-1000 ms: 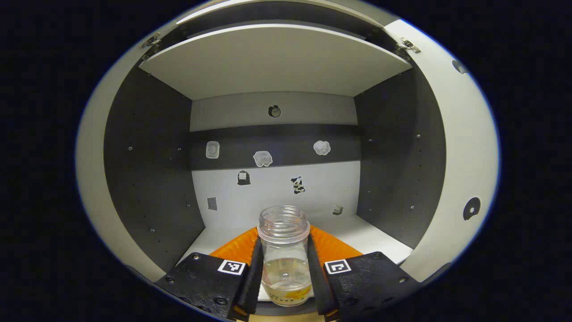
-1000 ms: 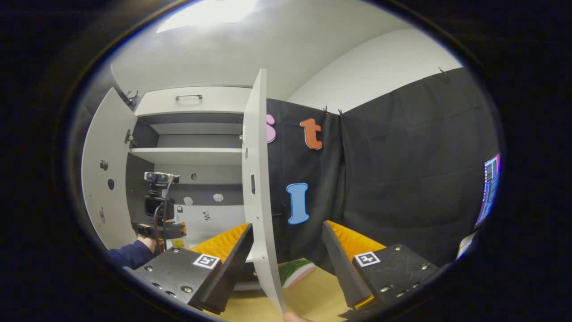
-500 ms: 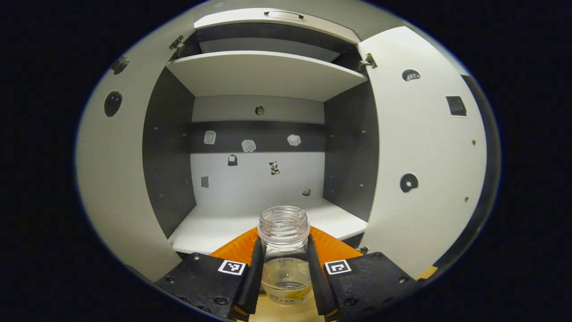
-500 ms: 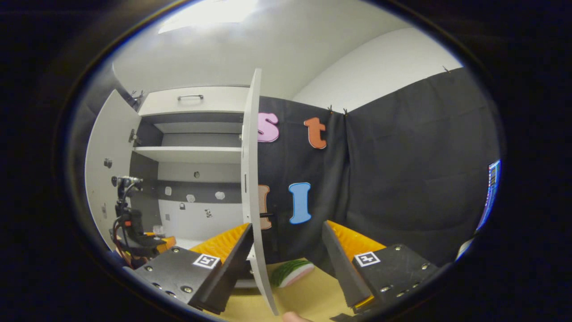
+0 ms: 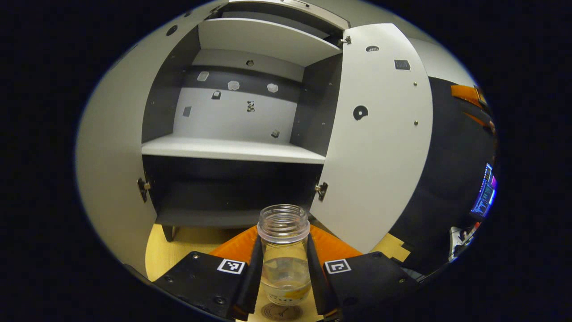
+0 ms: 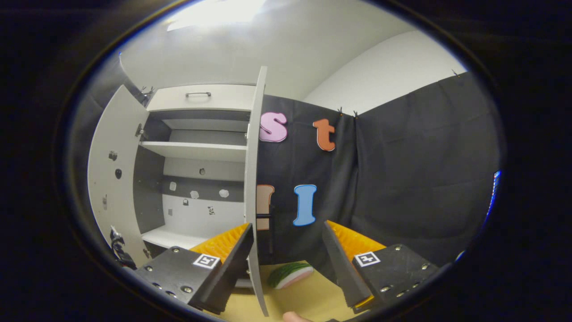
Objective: Grasp the bottle in the cabinet with the left hand and place it on the coaster, then close the right door with the right hand and the left door with the left hand.
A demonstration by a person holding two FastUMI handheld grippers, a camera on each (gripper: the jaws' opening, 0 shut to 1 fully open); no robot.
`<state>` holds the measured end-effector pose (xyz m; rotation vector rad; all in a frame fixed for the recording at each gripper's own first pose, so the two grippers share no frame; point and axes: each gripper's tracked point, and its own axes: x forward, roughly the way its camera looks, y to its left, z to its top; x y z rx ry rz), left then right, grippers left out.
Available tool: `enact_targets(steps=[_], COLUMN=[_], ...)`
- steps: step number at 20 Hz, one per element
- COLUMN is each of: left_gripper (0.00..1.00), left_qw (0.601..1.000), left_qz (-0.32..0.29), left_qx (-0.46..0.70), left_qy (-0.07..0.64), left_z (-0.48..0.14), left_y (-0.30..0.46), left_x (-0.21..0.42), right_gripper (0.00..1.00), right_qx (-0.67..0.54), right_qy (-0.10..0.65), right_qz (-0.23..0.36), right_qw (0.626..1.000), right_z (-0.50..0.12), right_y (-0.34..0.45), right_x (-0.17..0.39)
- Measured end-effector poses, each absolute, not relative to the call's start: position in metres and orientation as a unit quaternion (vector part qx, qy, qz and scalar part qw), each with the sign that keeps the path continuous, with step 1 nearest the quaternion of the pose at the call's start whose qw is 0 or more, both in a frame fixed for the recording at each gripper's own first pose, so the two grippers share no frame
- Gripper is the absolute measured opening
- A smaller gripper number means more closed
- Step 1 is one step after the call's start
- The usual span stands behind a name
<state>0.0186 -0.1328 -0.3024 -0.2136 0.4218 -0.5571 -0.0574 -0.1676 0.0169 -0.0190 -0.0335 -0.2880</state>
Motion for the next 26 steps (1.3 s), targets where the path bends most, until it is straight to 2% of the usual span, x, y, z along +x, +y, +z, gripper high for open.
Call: enact_targets(steps=[2, 3, 4, 5, 6, 7, 8, 10, 11, 14, 18, 21, 23, 24, 26], left_gripper=[0.51, 0.53, 0.51, 0.53, 0.51, 0.55, 0.52, 0.52, 0.55, 0.53, 0.53, 0.6, 0.75, 0.8, 0.79], left_qw=[0.935, 0.935, 0.935, 0.936, 0.937, 0.938, 0.937, 0.935, 0.933, 0.928, 0.933, 0.929, 0.926, 0.927, 0.928], left_qz=[-0.257, -0.25, -0.245, -0.24, -0.235, -0.23, -0.228, -0.227, -0.23, -0.234, -0.243, -0.249, -0.254, -0.253, -0.25], left_qx=[-0.099, -0.099, -0.102, -0.105, -0.104, -0.098, -0.089, -0.078, -0.078, -0.068, -0.053, -0.046, -0.051, -0.053, -0.055], left_qy=[0.225, 0.231, 0.234, 0.237, 0.237, 0.242, 0.247, 0.26, 0.266, 0.283, 0.258, 0.269, 0.274, 0.272, 0.27], left_z=[-0.331, -0.342, -0.351, -0.359, -0.366, -0.373, -0.382, -0.398, -0.402, -0.419, -0.414, -0.413, -0.407, -0.403, -0.396], left_y=[-0.126, -0.124, -0.123, -0.124, -0.125, -0.125, -0.126, -0.129, -0.132, -0.138, -0.142, -0.144, -0.144, -0.143, -0.141], left_x=[0.006, 0.003, -0.002, -0.004, -0.007, -0.009, -0.011, -0.015, -0.015, -0.025, -0.028, -0.037, -0.048, -0.049, -0.05], right_gripper=[0.94, 0.94, 0.93, 0.94, 0.94, 0.94, 0.94, 0.94, 0.94, 0.94, 0.94, 0.94, 0.94, 0.94, 0.94], right_qx=[-0.014, -0.017, -0.022, -0.026, -0.029, -0.03, -0.029, -0.028, -0.03, -0.04, -0.042, -0.042, -0.041, -0.04, -0.038], right_qy=[-0.013, -0.013, -0.014, -0.015, -0.016, -0.016, -0.015, -0.016, -0.016, -0.019, -0.014, -0.013, -0.01, -0.009, -0.008], right_qz=[-0.135, -0.132, -0.13, -0.131, -0.131, -0.132, -0.132, -0.132, -0.132, -0.139, -0.144, -0.141, -0.134, -0.131, -0.127], right_qw=[0.991, 0.991, 0.991, 0.991, 0.991, 0.991, 0.991, 0.991, 0.991, 0.989, 0.989, 0.989, 0.99, 0.991, 0.991], right_z=[0.015, 0.017, 0.017, 0.018, 0.018, 0.019, 0.019, 0.02, 0.021, 0.024, 0.021, 0.018, 0.015, 0.013, 0.011], right_y=[-0.166, -0.166, -0.166, -0.167, -0.168, -0.169, -0.169, -0.169, -0.17, -0.175, -0.179, -0.179, -0.174, -0.173, -0.17], right_x=[-0.055, -0.054, -0.054, -0.054, -0.054, -0.053, -0.053, -0.052, -0.051, -0.053, -0.053, -0.051, -0.046, -0.043, -0.04])
